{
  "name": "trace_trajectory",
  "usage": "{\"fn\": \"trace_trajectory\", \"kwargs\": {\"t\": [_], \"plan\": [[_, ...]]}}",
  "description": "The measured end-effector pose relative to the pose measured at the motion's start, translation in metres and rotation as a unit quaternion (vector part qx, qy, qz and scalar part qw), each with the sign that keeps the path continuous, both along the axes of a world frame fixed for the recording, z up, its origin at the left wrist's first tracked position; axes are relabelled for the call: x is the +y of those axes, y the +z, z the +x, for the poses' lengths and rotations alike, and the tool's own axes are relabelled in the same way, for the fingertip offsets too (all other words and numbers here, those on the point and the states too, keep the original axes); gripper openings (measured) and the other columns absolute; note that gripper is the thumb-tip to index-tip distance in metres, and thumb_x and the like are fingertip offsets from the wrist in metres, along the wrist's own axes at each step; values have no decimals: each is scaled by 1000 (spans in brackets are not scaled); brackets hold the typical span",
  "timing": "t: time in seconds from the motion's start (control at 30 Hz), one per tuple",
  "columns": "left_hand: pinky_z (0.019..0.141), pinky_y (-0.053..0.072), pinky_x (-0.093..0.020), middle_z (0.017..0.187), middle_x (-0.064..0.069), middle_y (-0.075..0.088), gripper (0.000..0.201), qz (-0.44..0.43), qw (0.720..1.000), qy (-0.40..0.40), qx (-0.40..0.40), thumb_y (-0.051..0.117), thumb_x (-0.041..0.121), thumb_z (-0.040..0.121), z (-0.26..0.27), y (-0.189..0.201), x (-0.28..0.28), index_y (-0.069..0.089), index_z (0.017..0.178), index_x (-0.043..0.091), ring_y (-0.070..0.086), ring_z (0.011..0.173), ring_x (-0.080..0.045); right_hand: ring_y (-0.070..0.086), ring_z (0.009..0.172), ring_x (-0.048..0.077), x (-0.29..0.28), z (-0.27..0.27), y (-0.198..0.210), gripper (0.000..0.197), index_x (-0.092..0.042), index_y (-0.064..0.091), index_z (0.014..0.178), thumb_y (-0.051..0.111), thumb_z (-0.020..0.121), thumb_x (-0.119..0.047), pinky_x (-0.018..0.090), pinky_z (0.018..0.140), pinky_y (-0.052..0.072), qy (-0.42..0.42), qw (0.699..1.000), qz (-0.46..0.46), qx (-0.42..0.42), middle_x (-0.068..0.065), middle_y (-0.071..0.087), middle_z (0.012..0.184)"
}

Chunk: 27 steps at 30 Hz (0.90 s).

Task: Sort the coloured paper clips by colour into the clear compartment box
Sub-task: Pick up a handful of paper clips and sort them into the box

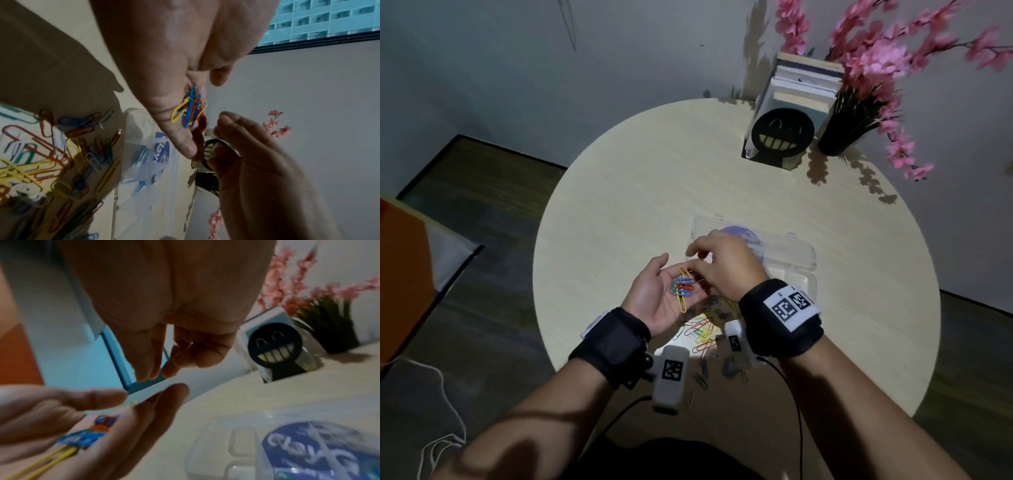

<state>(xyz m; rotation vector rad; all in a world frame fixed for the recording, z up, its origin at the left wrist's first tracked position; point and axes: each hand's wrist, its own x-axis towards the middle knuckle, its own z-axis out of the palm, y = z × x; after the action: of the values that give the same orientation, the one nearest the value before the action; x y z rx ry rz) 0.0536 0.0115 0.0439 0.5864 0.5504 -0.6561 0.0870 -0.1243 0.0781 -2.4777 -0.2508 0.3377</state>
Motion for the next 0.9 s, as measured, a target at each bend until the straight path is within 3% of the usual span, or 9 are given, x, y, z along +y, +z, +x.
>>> {"fn": "trace_trajectory", "kwargs": {"t": [0.1, 0.27, 0.37, 0.43, 0.5, 0.57, 0.63, 0.73, 0.9], "plan": [[71, 59, -37, 81, -19, 65, 64, -4, 1000, -23, -10, 24, 48, 100, 0, 4, -8, 59, 102, -5, 69, 75, -26, 56, 95, 25, 1, -8, 3, 16, -18, 68, 98, 62, 86, -27, 37, 78, 48, 56, 995, -79, 2, 6, 56, 97], [61, 57, -31, 80, -17, 65, 68, -3, 999, -40, -5, 21, 56, 97, -1, 6, -15, 58, 102, -1, 69, 70, -23, 56, 95, 30, 0, -16, 5, 9, -15, 66, 89, 61, 82, -16, 41, 81, 47, 63, 995, -73, 2, 7, 54, 93], [70, 58, -33, 100, -20, 64, 69, 6, 999, -52, -11, 21, 57, 97, -2, 4, -16, 56, 111, -1, 68, 83, -25, 56, 86, 25, -2, -21, 9, 2, -15, 64, 80, 62, 80, -14, 37, 77, 46, 45, 999, -20, 11, 3, 56, 85], [76, 58, -38, 110, -23, 62, 71, 15, 998, -54, -13, 23, 56, 97, -2, 3, -16, 57, 114, -4, 66, 93, -28, 56, 75, 18, -7, -23, 12, 8, -18, 62, 76, 64, 80, -12, 30, 70, 45, -7, 998, 53, 36, -2, 57, 75], [79, 58, -40, 110, -24, 62, 70, 17, 999, -46, -8, 25, 55, 98, -1, 3, -16, 59, 113, -4, 63, 96, -29, 56, 69, 16, -13, -24, 17, 14, -22, 58, 74, 63, 80, -10, 29, 67, 45, -69, 991, 112, 28, -8, 57, 69], [75, 57, -36, 104, -23, 61, 67, 17, 999, -29, 2, 27, 53, 97, 1, 4, -17, 61, 109, -3, 61, 87, -28, 57, 67, 13, -19, -27, 22, 14, -22, 57, 77, 62, 81, -9, 29, 66, 46, -102, 986, 133, -4, -9, 57, 68], [71, 56, -34, 97, -20, 60, 66, 16, 1000, 0, 9, 28, 52, 98, 3, 3, -19, 62, 104, -4, 61, 80, -27, 59, 70, 15, -22, -34, 26, 12, -19, 60, 80, 59, 82, -7, 30, 69, 48, -80, 989, 126, -21, -5, 62, 72], [78, 49, -35, 89, -18, 66, 63, 14, 1000, 19, 7, 26, 50, 98, 7, 5, -21, 60, 106, -2, 61, 80, -25, 60, 85, 22, -20, -48, 26, 14, -11, 67, 87, 57, 81, -3, 35, 79, 47, 16, 997, 65, -31, 6, 67, 88], [82, 50, -39, 101, -22, 68, 60, 11, 1000, 24, 8, 27, 50, 99, 7, 11, -25, 60, 106, 0, 68, 91, -31, 57, 100, 33, -9, -62, 20, 19, -5, 62, 100, 57, 82, -7, 43, 79, 48, 102, 992, -72, 2, 13, 56, 110]]}}
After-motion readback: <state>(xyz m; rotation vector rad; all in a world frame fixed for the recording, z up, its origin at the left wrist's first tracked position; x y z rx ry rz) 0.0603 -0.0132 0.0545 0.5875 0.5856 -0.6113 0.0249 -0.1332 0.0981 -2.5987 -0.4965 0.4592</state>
